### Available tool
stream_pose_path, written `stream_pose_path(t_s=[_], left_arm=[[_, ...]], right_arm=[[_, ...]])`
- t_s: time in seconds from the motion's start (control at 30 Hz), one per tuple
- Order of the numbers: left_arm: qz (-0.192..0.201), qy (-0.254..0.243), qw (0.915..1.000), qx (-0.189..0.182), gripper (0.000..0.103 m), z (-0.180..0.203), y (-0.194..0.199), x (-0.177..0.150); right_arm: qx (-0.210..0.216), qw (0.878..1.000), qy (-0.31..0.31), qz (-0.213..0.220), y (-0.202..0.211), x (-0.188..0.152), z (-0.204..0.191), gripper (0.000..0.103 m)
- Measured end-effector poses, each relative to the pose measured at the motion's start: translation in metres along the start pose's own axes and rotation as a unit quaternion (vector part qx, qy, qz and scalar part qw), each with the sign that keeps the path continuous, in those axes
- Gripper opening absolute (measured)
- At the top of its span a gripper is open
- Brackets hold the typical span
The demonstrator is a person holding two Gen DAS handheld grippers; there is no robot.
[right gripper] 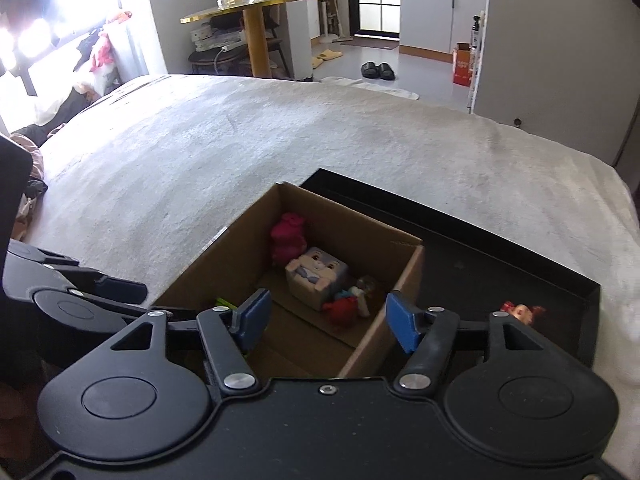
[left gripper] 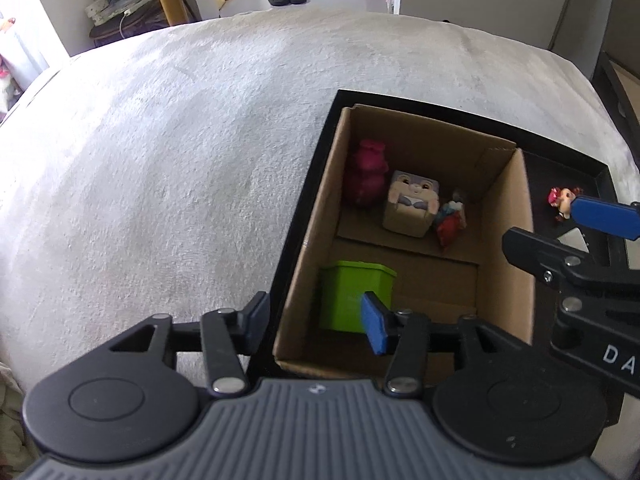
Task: Organize rigid objects
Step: 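Withdraw the right tool from the box back over the tray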
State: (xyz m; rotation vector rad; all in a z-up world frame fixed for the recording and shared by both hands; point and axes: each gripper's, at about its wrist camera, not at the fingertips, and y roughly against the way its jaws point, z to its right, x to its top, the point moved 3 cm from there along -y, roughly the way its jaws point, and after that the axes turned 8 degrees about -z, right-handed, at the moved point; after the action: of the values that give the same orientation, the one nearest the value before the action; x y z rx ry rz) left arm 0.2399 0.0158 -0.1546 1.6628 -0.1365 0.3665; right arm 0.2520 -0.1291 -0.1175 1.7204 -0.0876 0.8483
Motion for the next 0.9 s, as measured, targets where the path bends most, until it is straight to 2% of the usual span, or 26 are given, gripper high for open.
stream_pose_path(t_s=[0.3, 0.53, 0.67, 0.9], left_arm=[[0.007, -0.022, 0.9997, 0.011, 0.064, 0.02, 0.013, -0.006], [0.006, -0.037, 0.9991, 0.02, 0.076, 0.036, 0.018, -0.011], [0.011, -0.05, 0.9983, 0.028, 0.079, 0.048, 0.022, -0.011], [0.017, -0.069, 0.9968, 0.036, 0.081, 0.069, 0.028, -0.012]], right_arm=[[-0.011, 1.0, -0.024, 0.013, 0.013, -0.019, 0.027, 0.071], [-0.017, 0.999, -0.043, 0.022, 0.022, -0.035, 0.046, 0.082], [-0.025, 0.998, -0.052, 0.023, 0.023, -0.042, 0.057, 0.086], [-0.033, 0.997, -0.071, 0.026, 0.026, -0.057, 0.078, 0.088]])
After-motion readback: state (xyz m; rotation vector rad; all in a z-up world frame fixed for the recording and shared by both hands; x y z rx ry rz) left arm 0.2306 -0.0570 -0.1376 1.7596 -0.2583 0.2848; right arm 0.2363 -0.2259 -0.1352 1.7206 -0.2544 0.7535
